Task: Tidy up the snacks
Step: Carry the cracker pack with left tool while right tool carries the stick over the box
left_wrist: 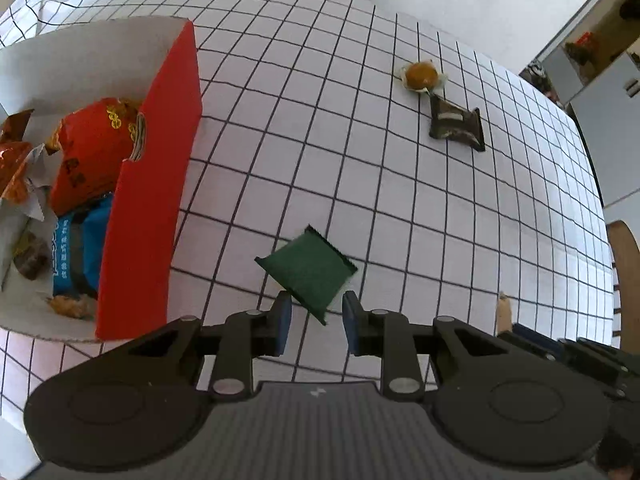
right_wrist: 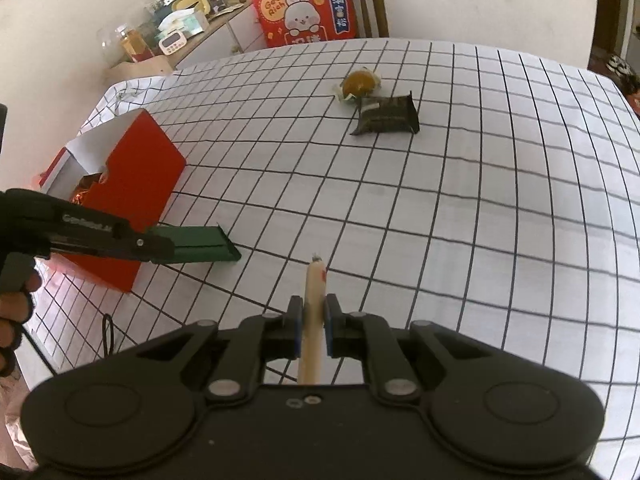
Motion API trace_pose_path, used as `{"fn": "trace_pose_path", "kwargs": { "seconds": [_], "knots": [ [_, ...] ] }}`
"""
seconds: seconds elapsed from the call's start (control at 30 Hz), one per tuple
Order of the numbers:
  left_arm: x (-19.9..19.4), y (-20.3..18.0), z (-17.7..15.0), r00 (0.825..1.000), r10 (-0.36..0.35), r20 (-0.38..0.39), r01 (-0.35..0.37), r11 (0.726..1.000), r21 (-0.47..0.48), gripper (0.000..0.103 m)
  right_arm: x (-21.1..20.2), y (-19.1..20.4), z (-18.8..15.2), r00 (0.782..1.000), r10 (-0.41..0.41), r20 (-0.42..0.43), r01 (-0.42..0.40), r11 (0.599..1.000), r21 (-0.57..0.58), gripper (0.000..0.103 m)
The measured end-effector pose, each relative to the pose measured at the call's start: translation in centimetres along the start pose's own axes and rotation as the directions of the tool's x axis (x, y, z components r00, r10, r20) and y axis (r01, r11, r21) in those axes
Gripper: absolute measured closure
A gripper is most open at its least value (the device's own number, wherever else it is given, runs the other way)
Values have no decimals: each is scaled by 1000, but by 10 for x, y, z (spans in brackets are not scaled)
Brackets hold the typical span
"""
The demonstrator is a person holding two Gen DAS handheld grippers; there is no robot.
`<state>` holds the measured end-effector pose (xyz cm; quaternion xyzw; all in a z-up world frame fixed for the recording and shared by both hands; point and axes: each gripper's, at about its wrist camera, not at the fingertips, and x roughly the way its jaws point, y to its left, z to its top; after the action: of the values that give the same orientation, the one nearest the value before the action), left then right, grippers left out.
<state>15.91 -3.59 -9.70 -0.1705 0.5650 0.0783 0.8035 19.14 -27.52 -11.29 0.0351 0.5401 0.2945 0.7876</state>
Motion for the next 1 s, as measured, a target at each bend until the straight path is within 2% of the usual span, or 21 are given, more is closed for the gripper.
{"fn": "trace_pose_path", "kwargs": {
  "seconds": [0.03,0.07,0.13,0.27,0.33,0.4,0.43,0.53,0.67,0.87,1.0],
  "knots": [
    [-2,0,0,1000,3,-6,-3,1000,0,70,0,-1,-1,1000,2,2,-2,1000,7,94],
    [-3,1,-1,1000,2,-9,-2,1000,-2,57,0,-1,-1,1000,5,4,-5,1000,14,94],
    [-4,3,-2,1000,4,-12,-4,1000,-9,40,-1,-2,-3,1000,5,9,-5,1000,20,94],
    [5,-2,4,999,40,-28,-39,999,24,39,-2,-4,-3,1000,5,14,-5,1000,30,94],
    [17,-16,8,998,37,-50,-30,991,131,39,-1,-5,-3,1000,5,11,-6,999,34,94],
    [30,-28,8,994,100,-39,-89,969,229,39,0,-6,-4,1000,6,6,-6,999,36,94],
    [36,-33,7,991,126,-35,-111,950,292,39,0,-5,-4,1000,7,3,-7,999,37,94],
    [51,-38,8,989,140,-48,-112,919,378,39,0,-3,-7,1000,10,0,-10,999,30,94],
    [62,-36,9,990,124,-65,-86,905,417,39,2,-3,-10,1000,8,-8,-8,999,36,94],
    [75,-20,16,987,111,-117,-56,916,396,38,10,-1,-12,1000,4,-27,-3,999,49,94],
    [73,-18,16,991,88,-105,-38,914,403,39,12,2,-14,1000,3,-31,-2,999,52,94]
  ]
}}
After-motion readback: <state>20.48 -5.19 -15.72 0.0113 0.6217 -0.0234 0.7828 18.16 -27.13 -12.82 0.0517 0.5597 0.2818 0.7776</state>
